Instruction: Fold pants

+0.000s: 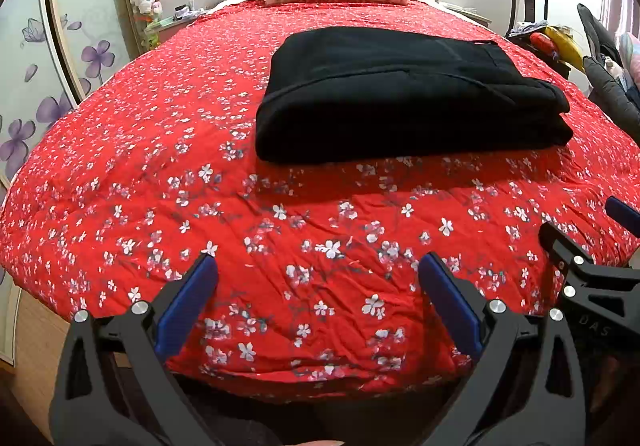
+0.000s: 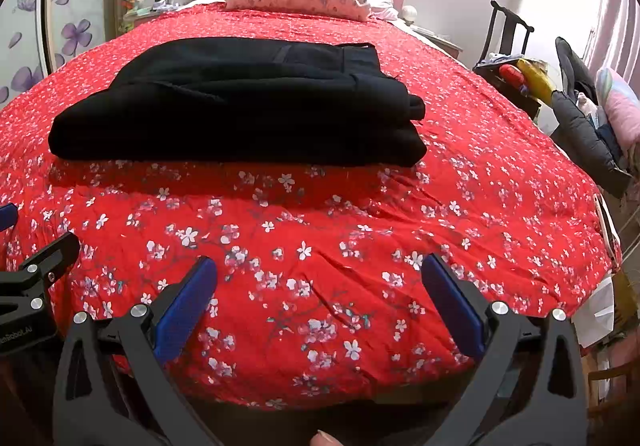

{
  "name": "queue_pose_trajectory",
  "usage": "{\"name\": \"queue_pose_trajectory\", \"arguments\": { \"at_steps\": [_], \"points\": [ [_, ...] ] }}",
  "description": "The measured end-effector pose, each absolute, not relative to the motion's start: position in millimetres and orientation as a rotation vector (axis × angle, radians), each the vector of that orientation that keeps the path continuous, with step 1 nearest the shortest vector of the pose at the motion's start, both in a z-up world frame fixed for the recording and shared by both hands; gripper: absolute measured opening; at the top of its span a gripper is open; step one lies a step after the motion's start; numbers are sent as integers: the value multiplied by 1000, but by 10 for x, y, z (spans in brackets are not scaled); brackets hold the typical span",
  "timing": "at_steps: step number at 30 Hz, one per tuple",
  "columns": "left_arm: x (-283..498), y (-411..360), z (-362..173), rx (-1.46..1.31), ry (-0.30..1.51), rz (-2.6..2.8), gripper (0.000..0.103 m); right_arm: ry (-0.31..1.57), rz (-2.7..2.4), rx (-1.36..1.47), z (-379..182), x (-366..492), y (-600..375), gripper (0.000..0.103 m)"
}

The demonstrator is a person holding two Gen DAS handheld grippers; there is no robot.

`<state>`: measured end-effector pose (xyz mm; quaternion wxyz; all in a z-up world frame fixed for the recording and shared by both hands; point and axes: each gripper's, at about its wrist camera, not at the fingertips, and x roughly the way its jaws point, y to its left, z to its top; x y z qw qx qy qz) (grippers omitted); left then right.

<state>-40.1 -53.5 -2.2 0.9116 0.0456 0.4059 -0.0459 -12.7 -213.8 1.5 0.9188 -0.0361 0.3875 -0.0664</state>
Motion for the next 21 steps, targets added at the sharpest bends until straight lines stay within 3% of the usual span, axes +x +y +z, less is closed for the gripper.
{"name": "queue_pose_trajectory", "arguments": {
  "at_steps": [21],
  "points": [
    [-374,-512,-61,92,842,-103,101,809,-125,-61,-35,-90,-2214,102]
  ]
}}
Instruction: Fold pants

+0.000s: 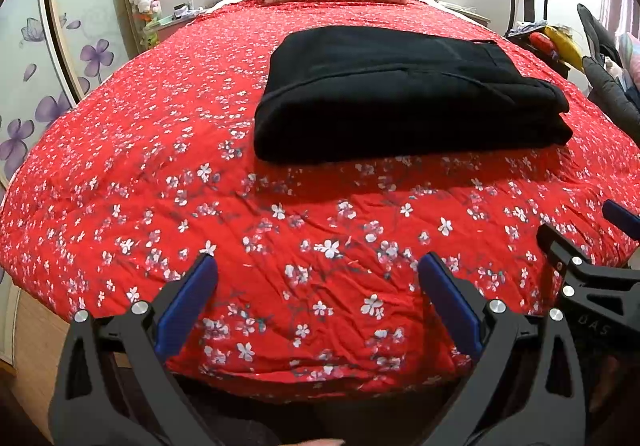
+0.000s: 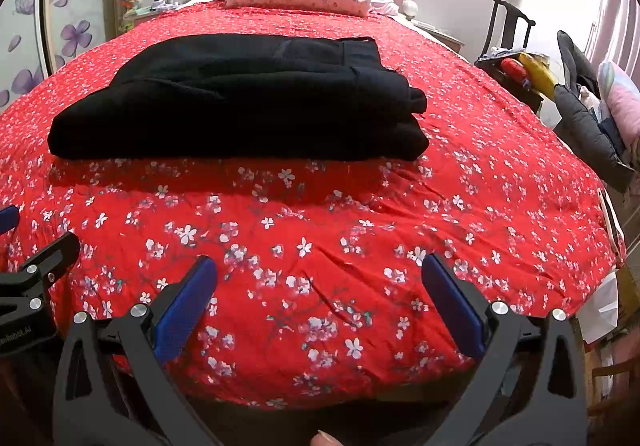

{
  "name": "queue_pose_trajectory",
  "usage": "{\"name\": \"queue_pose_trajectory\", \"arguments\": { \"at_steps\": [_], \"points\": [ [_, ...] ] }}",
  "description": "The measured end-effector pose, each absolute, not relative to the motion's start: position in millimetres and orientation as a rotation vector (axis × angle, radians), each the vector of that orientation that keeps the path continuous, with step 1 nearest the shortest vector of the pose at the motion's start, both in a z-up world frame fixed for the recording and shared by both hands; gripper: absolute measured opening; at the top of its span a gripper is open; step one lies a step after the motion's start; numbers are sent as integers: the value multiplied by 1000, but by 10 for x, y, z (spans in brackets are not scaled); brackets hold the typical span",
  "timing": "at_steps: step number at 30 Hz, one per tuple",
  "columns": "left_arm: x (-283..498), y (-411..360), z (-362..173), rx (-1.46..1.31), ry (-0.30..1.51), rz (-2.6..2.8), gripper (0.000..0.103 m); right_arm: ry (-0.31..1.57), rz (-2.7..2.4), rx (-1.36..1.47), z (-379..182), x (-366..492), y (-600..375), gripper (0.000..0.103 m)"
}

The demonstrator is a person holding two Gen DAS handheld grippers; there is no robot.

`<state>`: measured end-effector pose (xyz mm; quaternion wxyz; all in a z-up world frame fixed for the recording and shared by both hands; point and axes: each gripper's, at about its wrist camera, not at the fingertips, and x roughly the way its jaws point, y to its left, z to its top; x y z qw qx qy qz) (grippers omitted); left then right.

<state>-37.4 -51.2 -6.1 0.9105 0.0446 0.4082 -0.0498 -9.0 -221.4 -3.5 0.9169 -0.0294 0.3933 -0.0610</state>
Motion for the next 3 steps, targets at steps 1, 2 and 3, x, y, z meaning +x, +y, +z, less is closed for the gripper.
{"name": "queue_pose_trajectory", "arguments": {
  "at_steps": [1,2,3],
  "points": [
    [-371,-510,-56,94,841,-102,101,810,-125,-60,-38,-89,-2216,102],
    [-378,-511,-61,99,838,-101,101,811,-124,-58,-41,-86,-2220,102],
    [-375,-507,-58,103,837,-102,101,811,-124,-57,-44,-86,-2221,102]
  ]
}}
